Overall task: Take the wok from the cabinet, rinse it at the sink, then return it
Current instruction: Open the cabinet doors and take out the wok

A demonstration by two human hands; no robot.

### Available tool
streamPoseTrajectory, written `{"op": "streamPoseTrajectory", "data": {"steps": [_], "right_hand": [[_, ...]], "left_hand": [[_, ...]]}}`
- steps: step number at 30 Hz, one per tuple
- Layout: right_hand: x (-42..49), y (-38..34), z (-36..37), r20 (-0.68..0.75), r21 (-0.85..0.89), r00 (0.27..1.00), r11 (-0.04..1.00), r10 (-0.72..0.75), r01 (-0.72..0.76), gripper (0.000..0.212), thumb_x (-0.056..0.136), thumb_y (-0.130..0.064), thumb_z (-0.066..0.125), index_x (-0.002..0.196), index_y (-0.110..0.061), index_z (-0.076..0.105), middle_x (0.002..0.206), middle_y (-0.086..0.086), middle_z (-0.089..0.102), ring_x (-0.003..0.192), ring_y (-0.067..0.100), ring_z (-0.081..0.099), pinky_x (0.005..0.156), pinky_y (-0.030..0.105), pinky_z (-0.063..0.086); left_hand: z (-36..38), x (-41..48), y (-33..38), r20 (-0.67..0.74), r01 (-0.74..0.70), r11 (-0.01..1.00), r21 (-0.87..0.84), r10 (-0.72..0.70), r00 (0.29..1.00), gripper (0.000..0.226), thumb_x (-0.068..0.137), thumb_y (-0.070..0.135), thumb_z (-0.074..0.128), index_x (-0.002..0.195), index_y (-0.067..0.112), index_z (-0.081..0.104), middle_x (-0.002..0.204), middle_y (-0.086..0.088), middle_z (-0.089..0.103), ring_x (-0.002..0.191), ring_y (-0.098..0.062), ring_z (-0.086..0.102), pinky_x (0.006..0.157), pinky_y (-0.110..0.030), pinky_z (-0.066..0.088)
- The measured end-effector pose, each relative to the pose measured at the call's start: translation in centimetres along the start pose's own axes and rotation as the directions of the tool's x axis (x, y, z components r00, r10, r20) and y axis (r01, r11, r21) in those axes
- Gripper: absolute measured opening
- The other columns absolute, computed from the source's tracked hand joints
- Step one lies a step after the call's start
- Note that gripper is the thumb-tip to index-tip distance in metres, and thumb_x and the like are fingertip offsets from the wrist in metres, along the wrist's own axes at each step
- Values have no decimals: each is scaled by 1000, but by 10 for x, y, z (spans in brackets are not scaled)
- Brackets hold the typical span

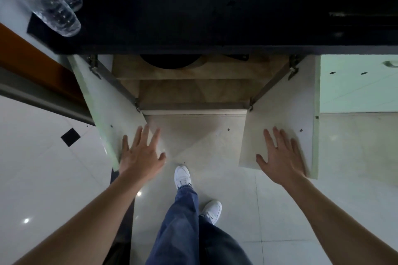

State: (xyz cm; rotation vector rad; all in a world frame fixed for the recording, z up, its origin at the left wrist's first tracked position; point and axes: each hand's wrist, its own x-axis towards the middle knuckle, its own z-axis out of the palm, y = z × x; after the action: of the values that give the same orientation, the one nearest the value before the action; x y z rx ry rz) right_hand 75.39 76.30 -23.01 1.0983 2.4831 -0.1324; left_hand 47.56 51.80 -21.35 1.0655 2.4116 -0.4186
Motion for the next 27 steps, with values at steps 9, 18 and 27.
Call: {"op": "streamPoseTrajectory", "data": {"steps": [9, 18, 27], "right_hand": [[0, 50, 19, 51, -130, 992, 985, 119, -111, 85, 89, -56, 51, 156, -16, 18, 163, 14, 21, 150, 34, 18, 120, 53, 20], [25, 25, 14, 54, -75, 993, 992, 104, -100, 82, 91, -54, 47, 157, -18, 15, 164, 9, 19, 152, 28, 16, 122, 50, 20], [119, -15, 3, -202, 1, 979, 1000, -17, 17, 76, 87, -45, 58, 150, -10, 33, 153, 19, 39, 144, 36, 34, 115, 56, 31]], "left_hand": [[43, -27, -83, 69, 197, 977, 75, -203, 977, 77, 95, 56, 30, 157, 25, -4, 167, -6, -3, 153, -24, -3, 122, -46, -1], [33, 17, -45, -42, 31, 1000, 3, -31, 999, 79, 92, 57, 39, 157, 25, 9, 166, -6, 7, 152, -27, 9, 120, -53, 10], [5, 135, 54, -252, -314, 947, 62, 319, 914, 79, 91, 53, 48, 155, 17, 20, 161, -11, 26, 147, -30, 29, 115, -55, 29]]}}
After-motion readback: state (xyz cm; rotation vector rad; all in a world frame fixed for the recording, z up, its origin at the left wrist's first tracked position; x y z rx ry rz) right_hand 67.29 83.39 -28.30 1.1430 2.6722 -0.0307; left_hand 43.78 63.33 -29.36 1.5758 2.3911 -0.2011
